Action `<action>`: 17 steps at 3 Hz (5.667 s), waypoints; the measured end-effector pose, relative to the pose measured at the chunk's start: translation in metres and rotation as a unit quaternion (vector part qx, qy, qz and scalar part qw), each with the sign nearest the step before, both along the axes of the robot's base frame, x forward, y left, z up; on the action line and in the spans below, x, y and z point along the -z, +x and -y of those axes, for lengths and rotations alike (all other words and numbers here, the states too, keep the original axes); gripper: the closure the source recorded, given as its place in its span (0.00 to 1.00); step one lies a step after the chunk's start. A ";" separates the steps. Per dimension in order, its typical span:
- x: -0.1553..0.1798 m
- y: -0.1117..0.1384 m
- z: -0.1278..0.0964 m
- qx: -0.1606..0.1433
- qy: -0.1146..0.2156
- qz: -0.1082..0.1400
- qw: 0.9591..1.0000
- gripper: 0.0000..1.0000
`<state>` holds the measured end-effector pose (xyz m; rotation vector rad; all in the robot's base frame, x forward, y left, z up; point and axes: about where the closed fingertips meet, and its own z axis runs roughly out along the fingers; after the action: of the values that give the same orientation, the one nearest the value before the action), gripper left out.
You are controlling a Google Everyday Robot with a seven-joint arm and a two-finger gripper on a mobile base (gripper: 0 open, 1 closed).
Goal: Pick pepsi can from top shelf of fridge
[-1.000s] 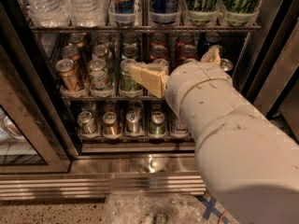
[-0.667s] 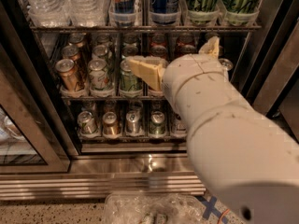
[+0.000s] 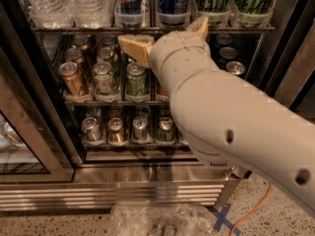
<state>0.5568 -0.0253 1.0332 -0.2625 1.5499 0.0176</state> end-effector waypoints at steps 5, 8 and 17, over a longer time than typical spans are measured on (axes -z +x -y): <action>-0.025 0.035 0.009 0.080 0.020 0.061 0.995 0.17; -0.036 0.041 0.022 0.094 0.010 0.083 0.992 0.23; -0.049 0.116 0.031 0.081 -0.004 0.109 0.991 0.50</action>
Offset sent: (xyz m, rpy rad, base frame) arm 0.0263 0.0088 0.0106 0.0124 -0.0418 -0.0343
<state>0.6730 -0.0562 1.0820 -0.1389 1.3488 -0.1413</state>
